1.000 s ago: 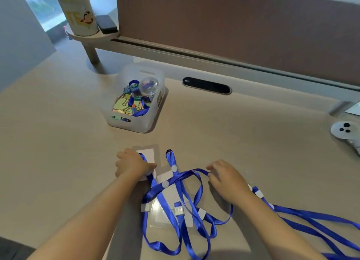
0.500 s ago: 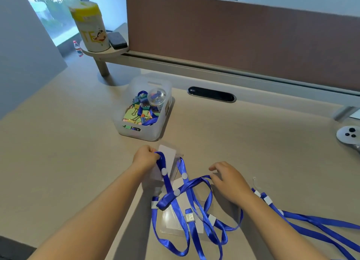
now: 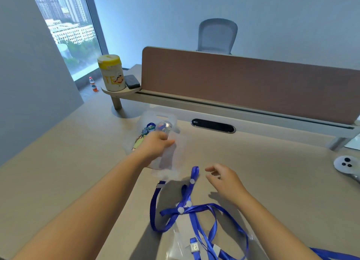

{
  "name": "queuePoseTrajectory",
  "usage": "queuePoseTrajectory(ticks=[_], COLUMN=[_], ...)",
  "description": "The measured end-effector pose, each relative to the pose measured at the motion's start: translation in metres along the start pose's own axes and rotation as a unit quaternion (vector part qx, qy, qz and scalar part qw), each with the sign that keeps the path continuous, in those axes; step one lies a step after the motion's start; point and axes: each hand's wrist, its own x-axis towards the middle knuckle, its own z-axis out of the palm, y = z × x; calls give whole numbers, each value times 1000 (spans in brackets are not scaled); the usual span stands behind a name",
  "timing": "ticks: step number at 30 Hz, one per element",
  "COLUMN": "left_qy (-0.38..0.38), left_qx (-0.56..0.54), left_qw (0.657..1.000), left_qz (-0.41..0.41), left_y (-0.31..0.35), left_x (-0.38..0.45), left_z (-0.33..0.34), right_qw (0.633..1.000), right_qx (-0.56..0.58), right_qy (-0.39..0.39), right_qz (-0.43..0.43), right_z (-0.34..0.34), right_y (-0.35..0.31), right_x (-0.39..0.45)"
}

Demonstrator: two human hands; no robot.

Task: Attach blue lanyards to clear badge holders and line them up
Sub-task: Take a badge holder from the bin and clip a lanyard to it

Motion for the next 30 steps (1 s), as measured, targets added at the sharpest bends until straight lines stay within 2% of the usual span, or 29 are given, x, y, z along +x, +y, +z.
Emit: queuePoseTrajectory(ticks=[3, 6, 10, 14, 19, 21, 24, 27, 30], left_qy=[4, -4, 8, 59, 83, 92, 115, 141, 181], left_qx=[-111, -217, -299, -362, -387, -378, -358, -341, -172], left_qw=[994, 976, 952, 926, 910, 913, 918, 918, 954], left_qz=[-6, -36, -67, -93, -120, -123, -123, -146, -167], left_y=[21, 35, 35, 25, 15, 10, 2, -10, -22], left_x=[-3, -3, 0, 3, 4, 4, 7, 10, 12], left_z=[-4, -3, 2, 5, 7, 8, 9, 12, 16], right_qw=[995, 984, 957, 934, 897, 893, 920, 953, 966], right_qx=[98, 176, 281, 347, 425, 425, 356, 283, 251], right_qy=[6, -27, -66, -84, -111, -129, -145, -95, -54], right_qz=[-1, -23, -17, 8, 56, 76, 75, 52, 31], right_z=[-9, -15, -17, -18, -25, -27, -30, -33, -34], right_y=[-16, -32, -43, -39, -38, -39, -40, -45, -49], right_x=[1, 2, 3, 1, -2, -3, -5, -5, -3])
